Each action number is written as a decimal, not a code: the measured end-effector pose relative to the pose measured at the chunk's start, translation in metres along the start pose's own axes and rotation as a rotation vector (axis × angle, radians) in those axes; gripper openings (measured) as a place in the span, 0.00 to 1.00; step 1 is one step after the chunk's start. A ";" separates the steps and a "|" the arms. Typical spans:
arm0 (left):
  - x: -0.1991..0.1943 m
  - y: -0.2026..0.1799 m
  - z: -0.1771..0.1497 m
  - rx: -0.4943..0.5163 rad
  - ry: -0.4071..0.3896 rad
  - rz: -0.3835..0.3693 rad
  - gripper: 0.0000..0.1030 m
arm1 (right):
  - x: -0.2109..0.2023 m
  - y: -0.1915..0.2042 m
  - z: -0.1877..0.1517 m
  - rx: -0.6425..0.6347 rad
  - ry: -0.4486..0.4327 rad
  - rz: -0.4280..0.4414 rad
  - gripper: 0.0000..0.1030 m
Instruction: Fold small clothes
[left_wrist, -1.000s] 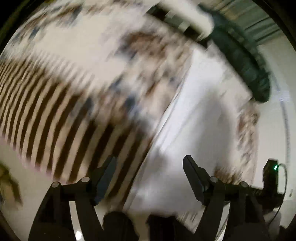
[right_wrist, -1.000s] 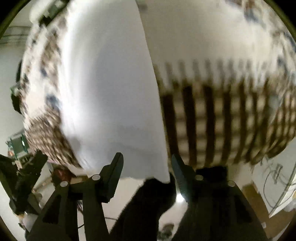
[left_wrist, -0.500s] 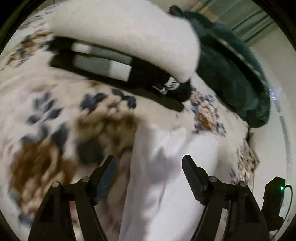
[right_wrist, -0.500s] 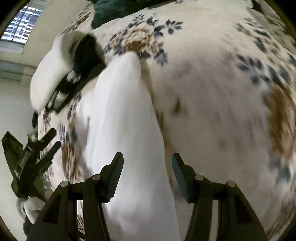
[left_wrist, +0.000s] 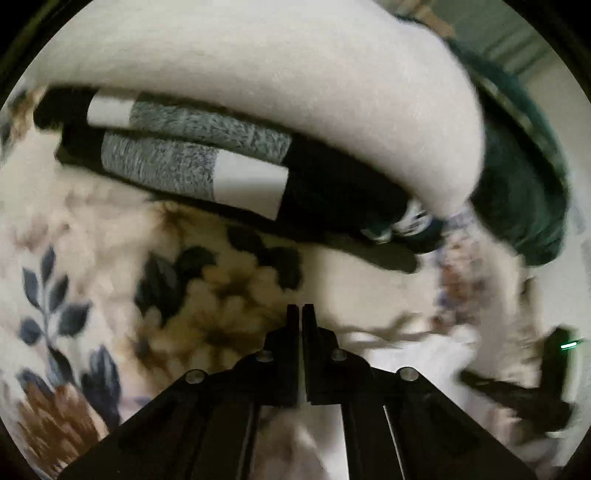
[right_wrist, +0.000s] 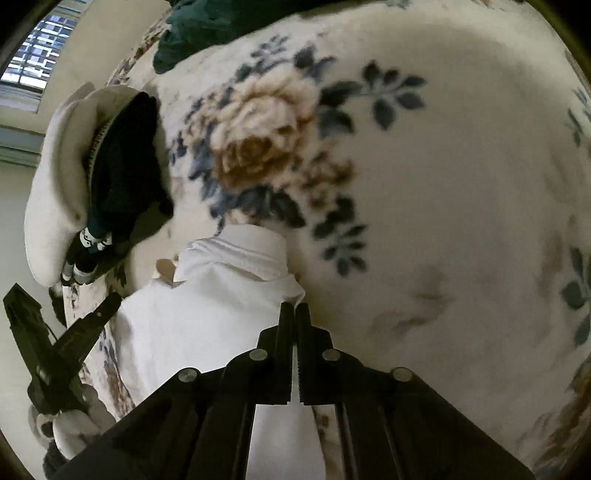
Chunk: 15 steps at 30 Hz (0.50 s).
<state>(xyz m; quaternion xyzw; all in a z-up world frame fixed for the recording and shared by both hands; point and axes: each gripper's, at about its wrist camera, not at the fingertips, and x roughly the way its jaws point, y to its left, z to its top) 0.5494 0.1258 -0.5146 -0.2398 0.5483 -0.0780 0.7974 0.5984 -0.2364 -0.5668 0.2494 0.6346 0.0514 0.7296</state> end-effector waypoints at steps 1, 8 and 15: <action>-0.007 0.002 -0.001 -0.026 0.010 -0.042 0.06 | 0.000 -0.002 0.001 0.005 0.021 0.010 0.02; 0.009 -0.017 -0.023 0.055 0.075 -0.027 0.31 | -0.013 0.000 -0.001 0.029 0.033 0.121 0.47; 0.027 -0.020 -0.026 0.132 0.034 0.081 0.03 | 0.002 0.010 0.000 -0.052 0.010 0.020 0.02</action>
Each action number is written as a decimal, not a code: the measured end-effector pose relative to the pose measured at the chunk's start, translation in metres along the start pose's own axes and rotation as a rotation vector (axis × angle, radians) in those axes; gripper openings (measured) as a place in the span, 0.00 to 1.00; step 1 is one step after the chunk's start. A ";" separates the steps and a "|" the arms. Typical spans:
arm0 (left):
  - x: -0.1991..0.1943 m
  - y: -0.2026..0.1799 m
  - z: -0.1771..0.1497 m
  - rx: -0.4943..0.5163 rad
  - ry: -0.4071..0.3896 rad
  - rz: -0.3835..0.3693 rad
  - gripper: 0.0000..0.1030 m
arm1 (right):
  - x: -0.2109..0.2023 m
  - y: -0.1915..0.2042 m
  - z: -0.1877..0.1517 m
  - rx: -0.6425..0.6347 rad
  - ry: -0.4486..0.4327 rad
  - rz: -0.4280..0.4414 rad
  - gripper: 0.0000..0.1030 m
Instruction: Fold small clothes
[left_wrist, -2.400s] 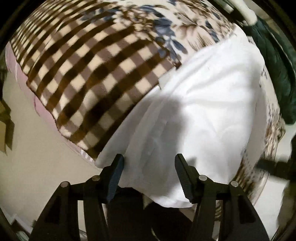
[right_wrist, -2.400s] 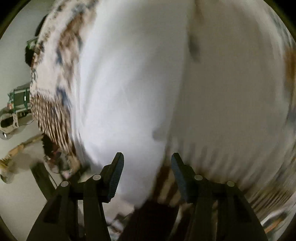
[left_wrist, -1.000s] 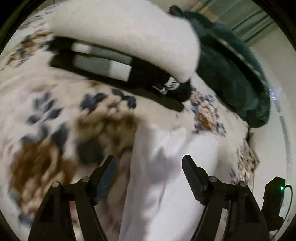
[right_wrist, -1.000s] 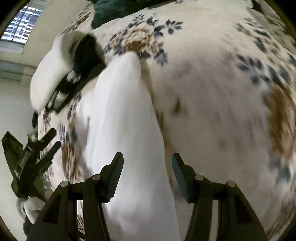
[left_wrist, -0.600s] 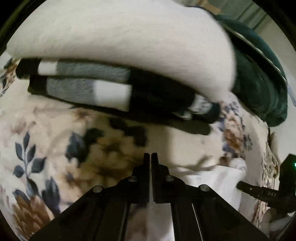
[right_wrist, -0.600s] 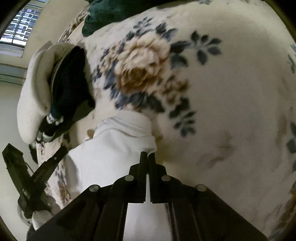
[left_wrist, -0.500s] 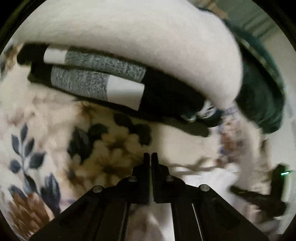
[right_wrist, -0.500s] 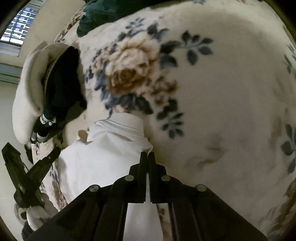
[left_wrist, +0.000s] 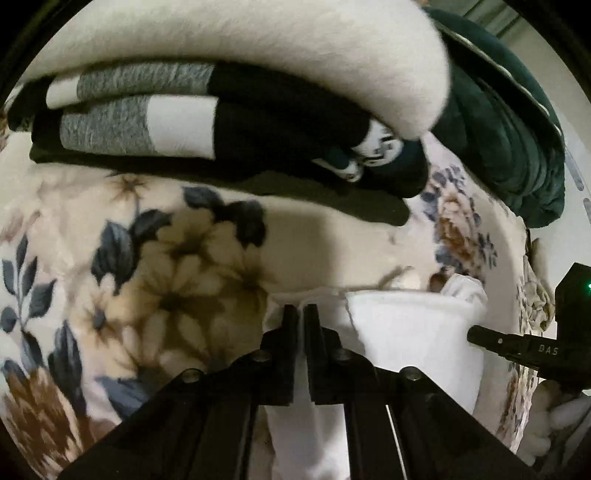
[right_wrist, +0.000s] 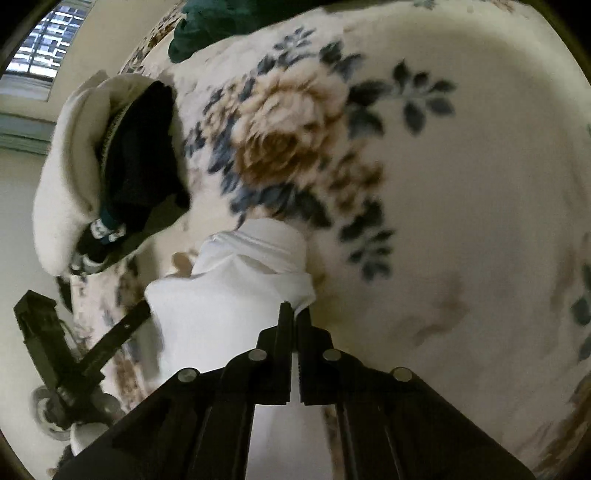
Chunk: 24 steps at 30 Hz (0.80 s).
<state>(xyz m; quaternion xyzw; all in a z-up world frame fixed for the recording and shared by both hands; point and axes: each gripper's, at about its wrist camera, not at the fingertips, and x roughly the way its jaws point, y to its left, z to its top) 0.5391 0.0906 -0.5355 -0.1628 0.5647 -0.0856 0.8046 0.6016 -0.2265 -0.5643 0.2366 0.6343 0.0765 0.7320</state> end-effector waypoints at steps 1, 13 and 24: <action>0.000 0.004 0.001 -0.003 0.000 0.004 0.03 | 0.003 -0.002 0.001 0.010 0.008 -0.003 0.02; 0.006 0.031 0.002 -0.105 0.094 -0.214 0.71 | 0.006 -0.019 0.010 -0.012 0.107 0.154 0.54; 0.013 -0.001 0.001 0.014 0.081 -0.231 0.12 | 0.036 0.006 0.026 -0.107 0.188 0.303 0.32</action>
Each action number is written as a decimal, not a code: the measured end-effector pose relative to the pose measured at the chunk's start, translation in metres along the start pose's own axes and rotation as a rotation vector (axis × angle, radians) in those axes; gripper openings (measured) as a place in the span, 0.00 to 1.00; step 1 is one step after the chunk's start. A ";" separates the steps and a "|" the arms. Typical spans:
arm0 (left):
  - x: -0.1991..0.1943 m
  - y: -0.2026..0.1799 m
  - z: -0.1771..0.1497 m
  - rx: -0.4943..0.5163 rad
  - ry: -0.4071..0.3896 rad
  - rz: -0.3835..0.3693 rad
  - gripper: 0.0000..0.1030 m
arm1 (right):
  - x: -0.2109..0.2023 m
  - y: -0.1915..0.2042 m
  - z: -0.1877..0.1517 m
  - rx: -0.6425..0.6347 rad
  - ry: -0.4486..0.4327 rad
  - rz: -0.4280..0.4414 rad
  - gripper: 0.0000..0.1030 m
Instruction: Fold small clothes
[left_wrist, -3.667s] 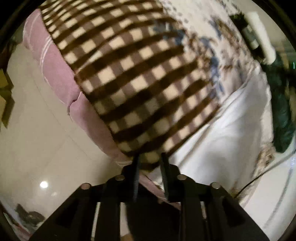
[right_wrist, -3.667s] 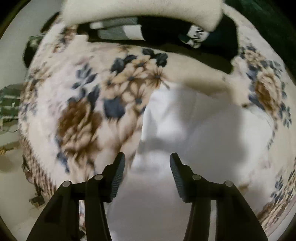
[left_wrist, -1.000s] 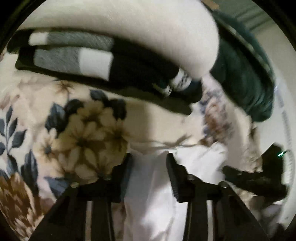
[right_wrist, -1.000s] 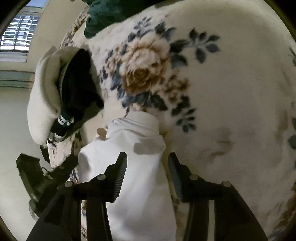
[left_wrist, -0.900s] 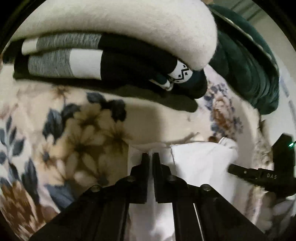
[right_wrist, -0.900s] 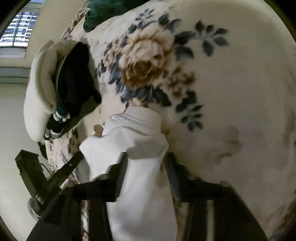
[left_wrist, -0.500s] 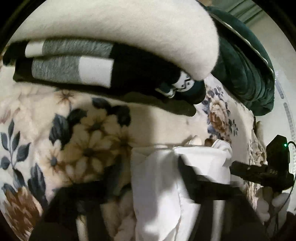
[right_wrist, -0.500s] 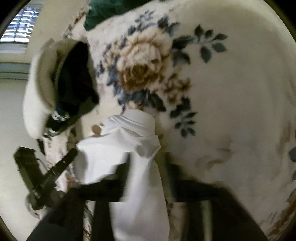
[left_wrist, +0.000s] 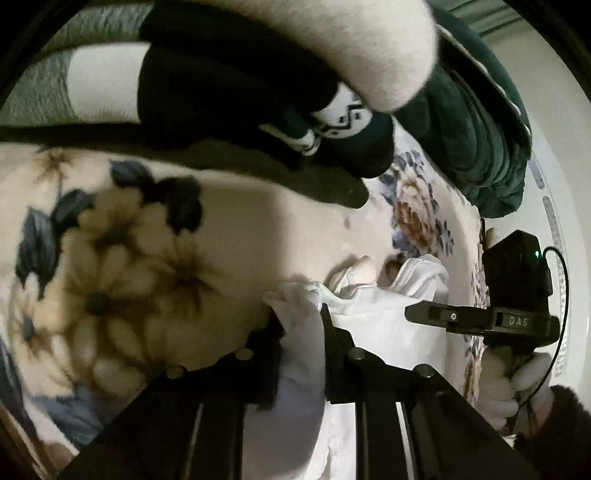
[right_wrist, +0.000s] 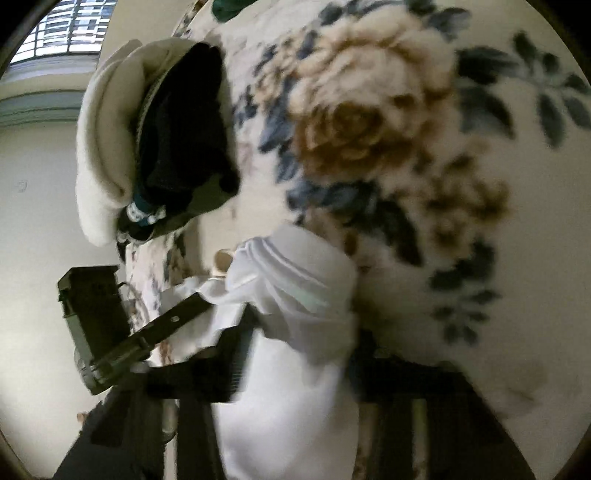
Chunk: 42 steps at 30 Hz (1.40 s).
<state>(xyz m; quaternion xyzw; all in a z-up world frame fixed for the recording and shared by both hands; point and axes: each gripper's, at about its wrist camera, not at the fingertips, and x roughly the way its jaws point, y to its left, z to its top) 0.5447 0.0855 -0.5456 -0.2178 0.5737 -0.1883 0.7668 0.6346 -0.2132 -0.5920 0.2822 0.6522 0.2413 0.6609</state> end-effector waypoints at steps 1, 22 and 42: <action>-0.003 -0.001 -0.002 0.007 -0.010 0.000 0.12 | 0.000 0.002 0.000 -0.002 0.003 0.002 0.27; -0.133 -0.061 -0.095 0.091 -0.235 -0.116 0.11 | -0.084 0.101 -0.129 -0.227 -0.173 0.062 0.12; -0.155 0.009 -0.276 -0.258 -0.018 -0.085 0.45 | -0.067 0.049 -0.361 -0.307 0.067 -0.014 0.63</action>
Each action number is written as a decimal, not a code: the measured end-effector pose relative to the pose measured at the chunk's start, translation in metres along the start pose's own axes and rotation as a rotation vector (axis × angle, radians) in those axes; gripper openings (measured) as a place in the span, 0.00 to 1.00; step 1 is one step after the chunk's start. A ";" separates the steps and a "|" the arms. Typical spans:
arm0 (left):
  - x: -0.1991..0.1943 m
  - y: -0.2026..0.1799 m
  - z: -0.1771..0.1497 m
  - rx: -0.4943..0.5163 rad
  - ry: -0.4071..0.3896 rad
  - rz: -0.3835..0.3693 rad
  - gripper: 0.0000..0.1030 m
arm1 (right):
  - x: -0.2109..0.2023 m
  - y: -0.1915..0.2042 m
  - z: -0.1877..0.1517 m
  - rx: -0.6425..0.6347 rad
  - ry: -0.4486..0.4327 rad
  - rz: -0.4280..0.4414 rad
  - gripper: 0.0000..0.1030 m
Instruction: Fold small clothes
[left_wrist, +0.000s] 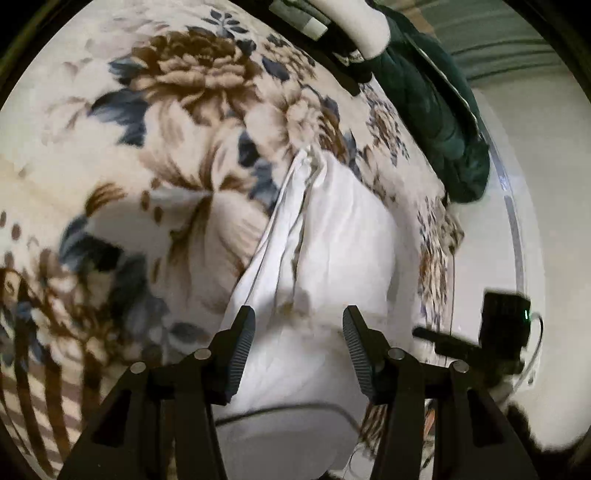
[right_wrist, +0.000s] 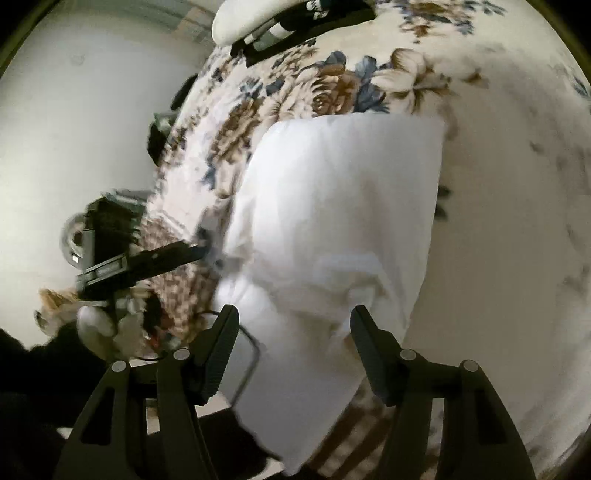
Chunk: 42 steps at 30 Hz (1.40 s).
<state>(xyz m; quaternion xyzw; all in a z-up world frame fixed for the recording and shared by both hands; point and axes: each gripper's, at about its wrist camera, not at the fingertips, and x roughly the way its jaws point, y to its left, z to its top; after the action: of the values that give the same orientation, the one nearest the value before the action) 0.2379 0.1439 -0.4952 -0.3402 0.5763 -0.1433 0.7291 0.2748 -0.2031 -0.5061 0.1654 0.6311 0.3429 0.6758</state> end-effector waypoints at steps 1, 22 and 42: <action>0.004 -0.003 0.002 -0.007 -0.001 -0.013 0.45 | -0.006 -0.003 -0.004 0.044 -0.035 -0.017 0.63; 0.031 -0.059 0.010 0.289 -0.025 0.282 0.39 | -0.004 0.007 -0.021 0.379 -0.206 -0.413 0.22; -0.008 -0.040 -0.074 0.206 0.006 0.233 0.72 | 0.021 0.041 -0.068 0.343 -0.099 -0.328 0.53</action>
<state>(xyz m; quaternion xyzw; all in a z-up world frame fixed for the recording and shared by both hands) 0.1737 0.0954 -0.4705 -0.1938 0.5964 -0.1172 0.7701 0.1980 -0.1740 -0.5052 0.1895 0.6645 0.1078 0.7148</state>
